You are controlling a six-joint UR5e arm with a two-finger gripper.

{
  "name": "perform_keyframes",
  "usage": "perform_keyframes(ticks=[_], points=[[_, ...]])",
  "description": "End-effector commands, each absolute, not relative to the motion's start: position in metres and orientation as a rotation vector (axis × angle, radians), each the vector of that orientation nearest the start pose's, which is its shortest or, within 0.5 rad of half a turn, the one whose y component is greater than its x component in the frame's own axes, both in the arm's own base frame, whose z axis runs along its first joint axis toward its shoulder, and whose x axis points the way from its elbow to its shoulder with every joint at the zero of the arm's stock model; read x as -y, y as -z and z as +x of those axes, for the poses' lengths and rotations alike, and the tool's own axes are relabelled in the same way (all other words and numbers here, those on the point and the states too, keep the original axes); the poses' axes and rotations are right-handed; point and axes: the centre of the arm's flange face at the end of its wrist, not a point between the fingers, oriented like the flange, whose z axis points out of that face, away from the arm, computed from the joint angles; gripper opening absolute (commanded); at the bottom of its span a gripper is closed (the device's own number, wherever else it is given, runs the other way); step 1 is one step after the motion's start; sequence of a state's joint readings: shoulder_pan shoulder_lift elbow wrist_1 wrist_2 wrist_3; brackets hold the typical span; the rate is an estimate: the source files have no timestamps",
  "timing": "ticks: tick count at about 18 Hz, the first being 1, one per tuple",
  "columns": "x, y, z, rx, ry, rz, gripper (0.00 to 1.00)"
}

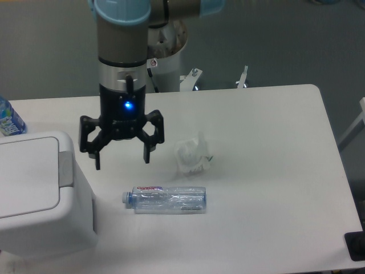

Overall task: Open the trash can
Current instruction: 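Position the open gripper over the edge of the trash can lid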

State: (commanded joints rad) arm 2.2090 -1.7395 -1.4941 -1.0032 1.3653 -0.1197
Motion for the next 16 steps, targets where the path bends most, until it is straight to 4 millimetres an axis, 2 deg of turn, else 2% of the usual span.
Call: perform_keyframes(ticks=[7,13,16], points=[[-0.577,-0.502,-0.214,0.876,0.111,-2.486,1.0],[-0.579,-0.497,-0.212,0.874,0.119,-2.497,1.0],[-0.583,-0.493,-0.204,0.861,0.124,-2.508,1.0]])
